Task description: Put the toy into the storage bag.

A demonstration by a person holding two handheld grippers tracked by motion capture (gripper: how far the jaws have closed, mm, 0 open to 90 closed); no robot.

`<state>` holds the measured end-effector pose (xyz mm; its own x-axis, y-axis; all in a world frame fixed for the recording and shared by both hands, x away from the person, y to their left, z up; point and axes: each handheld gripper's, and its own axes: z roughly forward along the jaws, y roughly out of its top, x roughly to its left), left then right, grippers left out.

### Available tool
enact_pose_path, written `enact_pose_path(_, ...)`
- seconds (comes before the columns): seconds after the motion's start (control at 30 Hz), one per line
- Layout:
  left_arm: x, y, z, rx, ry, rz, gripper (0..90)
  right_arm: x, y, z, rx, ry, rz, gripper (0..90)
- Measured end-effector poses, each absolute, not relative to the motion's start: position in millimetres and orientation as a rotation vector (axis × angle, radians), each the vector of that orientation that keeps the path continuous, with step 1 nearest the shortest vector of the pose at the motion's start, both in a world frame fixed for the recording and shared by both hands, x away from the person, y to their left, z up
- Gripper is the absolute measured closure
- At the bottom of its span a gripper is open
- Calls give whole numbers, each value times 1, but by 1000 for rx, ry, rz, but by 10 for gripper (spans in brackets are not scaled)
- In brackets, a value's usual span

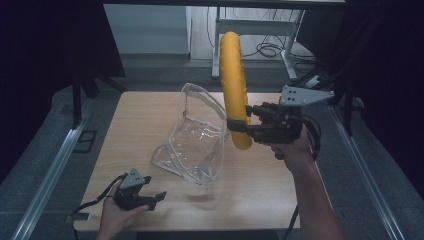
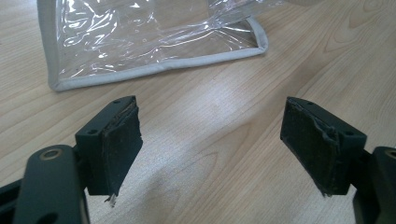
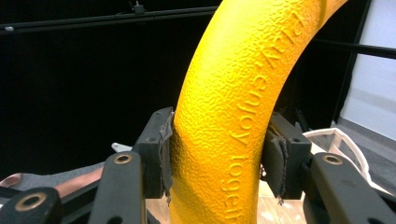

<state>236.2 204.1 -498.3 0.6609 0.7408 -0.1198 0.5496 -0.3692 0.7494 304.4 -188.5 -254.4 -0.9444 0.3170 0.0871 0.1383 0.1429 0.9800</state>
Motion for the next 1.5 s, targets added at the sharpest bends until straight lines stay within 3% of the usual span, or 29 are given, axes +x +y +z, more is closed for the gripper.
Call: enact_pose_path(1.5, 236, 207, -498, 2066, 997, 302, 201, 313, -124, -265, 333, 2374, 1987, 495)
